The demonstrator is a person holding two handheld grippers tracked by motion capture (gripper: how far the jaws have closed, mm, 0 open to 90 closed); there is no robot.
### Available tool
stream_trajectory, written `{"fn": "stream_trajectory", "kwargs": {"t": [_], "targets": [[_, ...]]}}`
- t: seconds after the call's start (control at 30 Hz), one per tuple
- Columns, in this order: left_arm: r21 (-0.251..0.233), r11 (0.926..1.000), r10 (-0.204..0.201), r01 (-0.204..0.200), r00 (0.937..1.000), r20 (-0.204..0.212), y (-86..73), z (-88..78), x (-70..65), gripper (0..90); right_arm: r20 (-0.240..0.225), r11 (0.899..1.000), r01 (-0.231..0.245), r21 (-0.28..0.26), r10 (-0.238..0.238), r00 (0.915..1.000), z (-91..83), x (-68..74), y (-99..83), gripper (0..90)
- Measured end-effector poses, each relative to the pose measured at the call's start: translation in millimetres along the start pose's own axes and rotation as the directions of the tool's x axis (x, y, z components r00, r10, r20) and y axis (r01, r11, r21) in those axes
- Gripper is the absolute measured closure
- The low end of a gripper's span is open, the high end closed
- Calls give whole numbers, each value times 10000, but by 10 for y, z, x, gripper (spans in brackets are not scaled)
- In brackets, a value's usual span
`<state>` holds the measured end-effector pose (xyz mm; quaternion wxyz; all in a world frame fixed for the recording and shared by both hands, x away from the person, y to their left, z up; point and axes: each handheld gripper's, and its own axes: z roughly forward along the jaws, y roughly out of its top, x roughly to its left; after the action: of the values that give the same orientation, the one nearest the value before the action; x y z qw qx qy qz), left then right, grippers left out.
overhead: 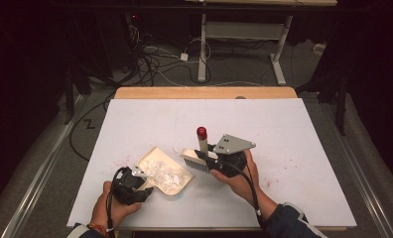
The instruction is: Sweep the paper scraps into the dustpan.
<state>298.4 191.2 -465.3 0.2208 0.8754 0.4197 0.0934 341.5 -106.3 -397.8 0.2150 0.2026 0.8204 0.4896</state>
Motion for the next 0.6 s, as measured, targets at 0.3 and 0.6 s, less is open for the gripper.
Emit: {"fn": "stream_trajectory", "kwargs": {"t": [0.3,0.6], "targets": [[-33,10000,-14,14,9999,-120,4,1,-5,632,-1022,9983,558,-150,-571,9931,8,333,161,711],[-23,10000,-16,16,10000,-76,-12,-12,37,633,-537,9977,148,-669,-184,9984,24,80,271,710]]}}
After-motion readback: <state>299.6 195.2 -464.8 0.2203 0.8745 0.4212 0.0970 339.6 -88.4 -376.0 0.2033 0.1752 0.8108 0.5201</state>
